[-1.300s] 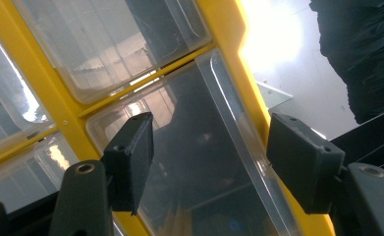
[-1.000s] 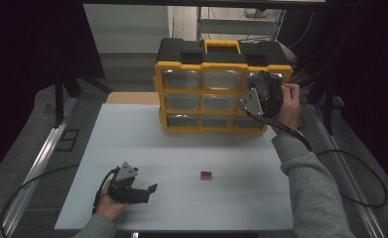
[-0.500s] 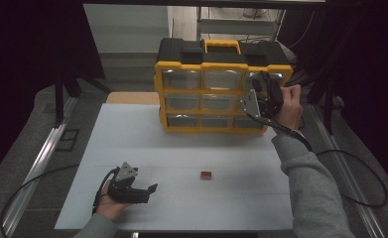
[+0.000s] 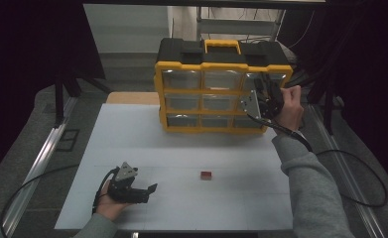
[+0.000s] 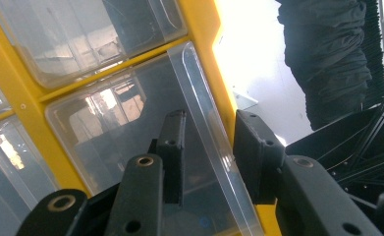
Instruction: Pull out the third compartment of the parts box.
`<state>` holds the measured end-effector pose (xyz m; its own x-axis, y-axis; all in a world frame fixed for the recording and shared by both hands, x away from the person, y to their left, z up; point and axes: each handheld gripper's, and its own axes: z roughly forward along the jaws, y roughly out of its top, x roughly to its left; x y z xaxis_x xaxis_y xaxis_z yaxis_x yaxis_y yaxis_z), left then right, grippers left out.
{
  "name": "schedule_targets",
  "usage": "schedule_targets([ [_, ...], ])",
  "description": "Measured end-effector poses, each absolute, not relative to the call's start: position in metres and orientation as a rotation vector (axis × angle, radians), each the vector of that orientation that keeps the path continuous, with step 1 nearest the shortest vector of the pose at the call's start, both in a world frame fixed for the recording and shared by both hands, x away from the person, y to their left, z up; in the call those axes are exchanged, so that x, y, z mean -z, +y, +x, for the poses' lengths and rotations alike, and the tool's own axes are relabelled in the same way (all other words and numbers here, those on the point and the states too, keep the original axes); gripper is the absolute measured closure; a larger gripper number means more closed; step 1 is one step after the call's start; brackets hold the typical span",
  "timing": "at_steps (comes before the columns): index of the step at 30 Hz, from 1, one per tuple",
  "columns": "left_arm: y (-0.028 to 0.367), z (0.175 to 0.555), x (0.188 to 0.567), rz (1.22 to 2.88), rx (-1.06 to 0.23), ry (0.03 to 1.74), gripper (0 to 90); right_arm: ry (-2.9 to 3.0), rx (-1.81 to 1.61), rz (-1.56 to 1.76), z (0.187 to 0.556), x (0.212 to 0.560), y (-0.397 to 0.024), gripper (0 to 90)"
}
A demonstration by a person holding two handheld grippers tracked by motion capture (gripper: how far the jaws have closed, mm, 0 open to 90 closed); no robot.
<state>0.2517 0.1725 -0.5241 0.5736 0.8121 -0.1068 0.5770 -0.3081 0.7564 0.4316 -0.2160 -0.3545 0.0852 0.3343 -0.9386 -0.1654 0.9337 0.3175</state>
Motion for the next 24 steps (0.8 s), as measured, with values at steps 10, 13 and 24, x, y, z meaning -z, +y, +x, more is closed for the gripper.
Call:
schedule_targets([
  [10,0.1724,0.2517,0.5241,2.016,-0.379,1.108,7.7,1.427,-0.380,0.142,0.4314,0.3547,-0.2171,69.8],
  [13,0.1723,0.2518,0.5242,2.016,-0.378,1.108,7.7,1.425,-0.376,0.138,0.4314,0.3545,-0.2173,70.9],
  [24,0.1723,0.2518,0.5242,2.015,-0.378,1.109,7.8,1.411,-0.359,0.124,0.4313,0.3558,-0.2170,72.6],
])
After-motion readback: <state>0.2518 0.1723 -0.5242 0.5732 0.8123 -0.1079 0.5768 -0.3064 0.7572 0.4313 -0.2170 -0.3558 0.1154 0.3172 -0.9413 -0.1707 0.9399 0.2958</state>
